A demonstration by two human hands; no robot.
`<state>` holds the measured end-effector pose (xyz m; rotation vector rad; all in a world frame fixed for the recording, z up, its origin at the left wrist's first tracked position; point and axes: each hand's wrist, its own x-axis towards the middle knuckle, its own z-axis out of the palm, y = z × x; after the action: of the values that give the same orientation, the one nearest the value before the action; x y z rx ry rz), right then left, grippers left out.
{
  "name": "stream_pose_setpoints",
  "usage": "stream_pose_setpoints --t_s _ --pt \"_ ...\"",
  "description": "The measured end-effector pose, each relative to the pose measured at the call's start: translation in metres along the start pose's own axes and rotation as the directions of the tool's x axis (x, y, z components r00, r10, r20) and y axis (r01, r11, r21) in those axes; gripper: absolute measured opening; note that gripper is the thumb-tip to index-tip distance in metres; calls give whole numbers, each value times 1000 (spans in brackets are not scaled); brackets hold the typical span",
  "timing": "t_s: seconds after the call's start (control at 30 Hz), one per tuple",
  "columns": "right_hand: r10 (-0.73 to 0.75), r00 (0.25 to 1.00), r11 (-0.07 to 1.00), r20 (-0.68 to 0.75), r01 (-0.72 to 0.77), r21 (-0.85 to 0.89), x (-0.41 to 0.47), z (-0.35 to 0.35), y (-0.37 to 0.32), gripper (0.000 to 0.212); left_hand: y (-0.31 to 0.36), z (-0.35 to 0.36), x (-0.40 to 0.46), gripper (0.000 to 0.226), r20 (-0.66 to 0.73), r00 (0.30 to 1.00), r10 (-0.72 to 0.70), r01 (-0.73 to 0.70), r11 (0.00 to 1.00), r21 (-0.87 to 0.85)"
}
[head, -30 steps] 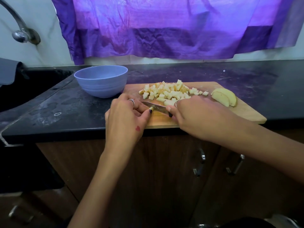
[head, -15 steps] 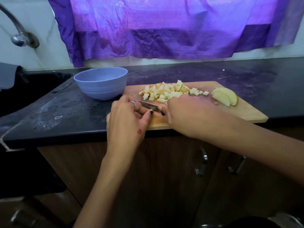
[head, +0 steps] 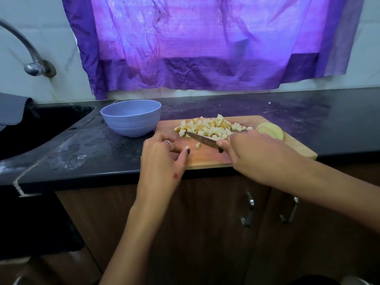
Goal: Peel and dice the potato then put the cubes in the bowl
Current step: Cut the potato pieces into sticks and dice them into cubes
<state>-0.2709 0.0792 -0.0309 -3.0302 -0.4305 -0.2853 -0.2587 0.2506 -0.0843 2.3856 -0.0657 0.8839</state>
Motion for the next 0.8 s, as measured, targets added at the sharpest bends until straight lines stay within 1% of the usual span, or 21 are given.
stream_pose_setpoints --t_s 0.1,0.27,0.43,0.53,0.63,0.77,0.8 --pt "-45 999 999 7 45 26 0 1 -8 43 -3 0 -4 14 -26 1000 -2 2 1000 -21" --pt "-40 998 999 38 40 16 8 3 -14 45 0 1 -7 8 -48 998 -27 25 999 -48" --pt "-52 996 998 69 49 37 12 0 -16 43 0 1 -5 6 -27 998 -59 56 995 -86" --pt "-54 997 999 60 53 9 19 3 -17 43 0 2 -5 5 -34 997 -63 59 993 -105" --pt "-68 995 997 72 70 -23 25 5 -21 36 0 2 -5 7 -34 997 -72 68 992 -107" --pt "-114 982 990 148 125 -67 29 2 -27 32 2 4 -8 11 -31 995 -96 91 987 -135" --pt "-120 981 989 151 132 -74 29 3 -26 35 3 4 -9 14 -33 994 -101 96 985 -145"
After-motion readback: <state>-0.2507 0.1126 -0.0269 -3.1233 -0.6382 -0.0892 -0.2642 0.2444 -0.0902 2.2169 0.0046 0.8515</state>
